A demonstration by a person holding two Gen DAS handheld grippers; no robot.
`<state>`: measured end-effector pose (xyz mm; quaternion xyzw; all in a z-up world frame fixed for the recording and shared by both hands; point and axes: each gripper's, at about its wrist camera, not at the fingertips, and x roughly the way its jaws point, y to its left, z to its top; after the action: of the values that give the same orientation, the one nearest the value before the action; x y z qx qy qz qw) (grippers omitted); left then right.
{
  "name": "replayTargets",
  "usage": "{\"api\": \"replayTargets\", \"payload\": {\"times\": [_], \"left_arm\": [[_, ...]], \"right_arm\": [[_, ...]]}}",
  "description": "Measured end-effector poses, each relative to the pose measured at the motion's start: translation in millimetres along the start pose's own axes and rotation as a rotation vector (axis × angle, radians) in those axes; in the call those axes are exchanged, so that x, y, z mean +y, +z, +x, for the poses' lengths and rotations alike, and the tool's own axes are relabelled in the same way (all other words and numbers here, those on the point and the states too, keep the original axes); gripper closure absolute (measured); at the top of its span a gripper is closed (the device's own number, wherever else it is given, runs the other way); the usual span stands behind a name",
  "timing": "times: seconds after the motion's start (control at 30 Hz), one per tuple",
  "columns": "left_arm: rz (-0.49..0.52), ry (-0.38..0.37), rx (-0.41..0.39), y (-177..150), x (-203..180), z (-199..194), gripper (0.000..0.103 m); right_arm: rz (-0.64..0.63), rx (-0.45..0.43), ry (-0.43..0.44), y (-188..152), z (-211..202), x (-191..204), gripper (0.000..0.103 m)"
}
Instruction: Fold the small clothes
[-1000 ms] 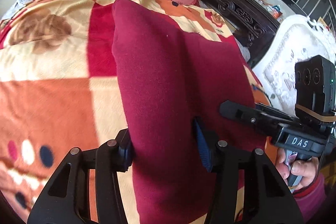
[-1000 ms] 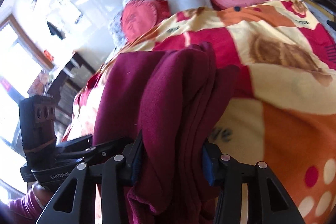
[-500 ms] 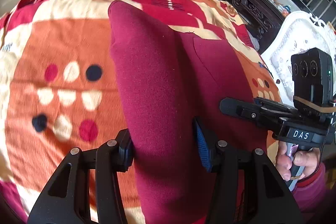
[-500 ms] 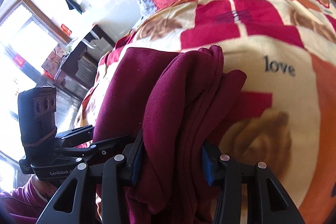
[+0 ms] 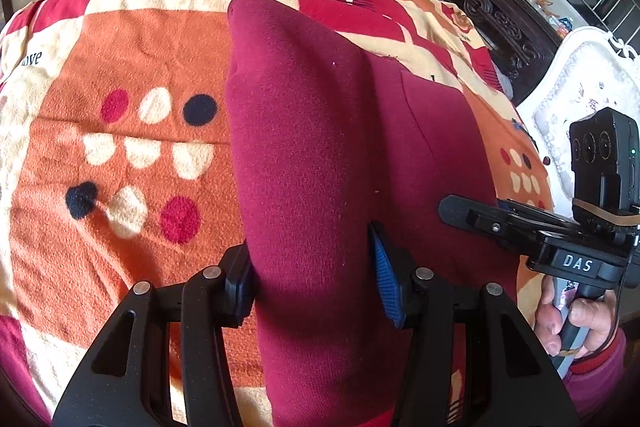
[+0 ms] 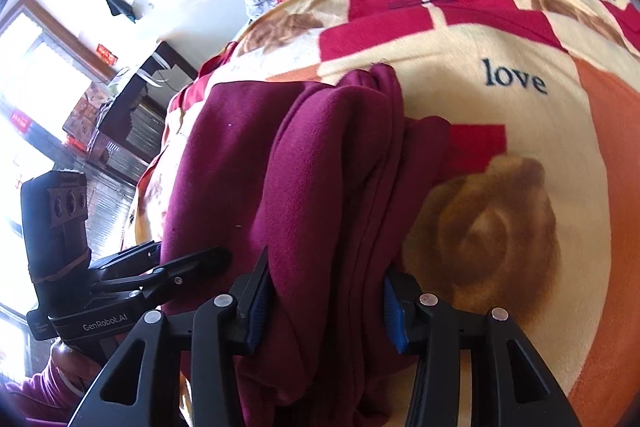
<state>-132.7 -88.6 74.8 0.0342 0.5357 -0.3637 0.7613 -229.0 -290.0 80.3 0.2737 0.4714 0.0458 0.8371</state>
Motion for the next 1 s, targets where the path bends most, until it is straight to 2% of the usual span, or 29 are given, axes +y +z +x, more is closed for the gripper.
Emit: {"api": "replayTargets", "payload": {"times": [0.17, 0.3, 0.37, 0.43, 0.53, 0.63, 0.77, 1.0], "left_arm": [[-0.025, 0.042, 0.022, 2.2, 5.9, -1.0, 0.046], [-0.028, 0.081, 0.029, 4.7, 10.5, -8.8, 0.046], [-0.012, 0.127, -0.002, 7.5, 10.1, -15.6, 0.046], [0.004, 0.165, -0.029, 9.8, 9.5, -18.5, 0.031], [-0.004, 0.173, -0.039, 12.0, 11.1, -16.9, 0.031], [0.001, 0.183, -0.041, 11.4, 9.0, -14.8, 0.031], [0.022, 0.203, -0.065, 10.4, 5.5, -15.2, 0.031], [0.025, 0.221, -0.104, 9.5, 0.0, -24.0, 0.031]], "right_arm": [[-0.009, -0.006, -0.025, -1.3, -18.1, 2.1, 0.056], [-0.1, -0.068, -0.056, 0.3, -43.9, 18.9, 0.056], [-0.158, -0.114, -0.021, 2.8, -58.5, 32.6, 0.056], [-0.206, -0.121, 0.027, 4.4, -62.9, 44.6, 0.056], [-0.295, -0.095, 0.065, 2.9, -52.2, 63.3, 0.056], [-0.345, -0.047, 0.024, -4.1, -32.4, 69.2, 0.058], [-0.348, 0.019, -0.071, -18.7, -10.4, 53.3, 0.061], [-0.344, -0.004, -0.094, -32.0, -4.4, 34.5, 0.062]]}}
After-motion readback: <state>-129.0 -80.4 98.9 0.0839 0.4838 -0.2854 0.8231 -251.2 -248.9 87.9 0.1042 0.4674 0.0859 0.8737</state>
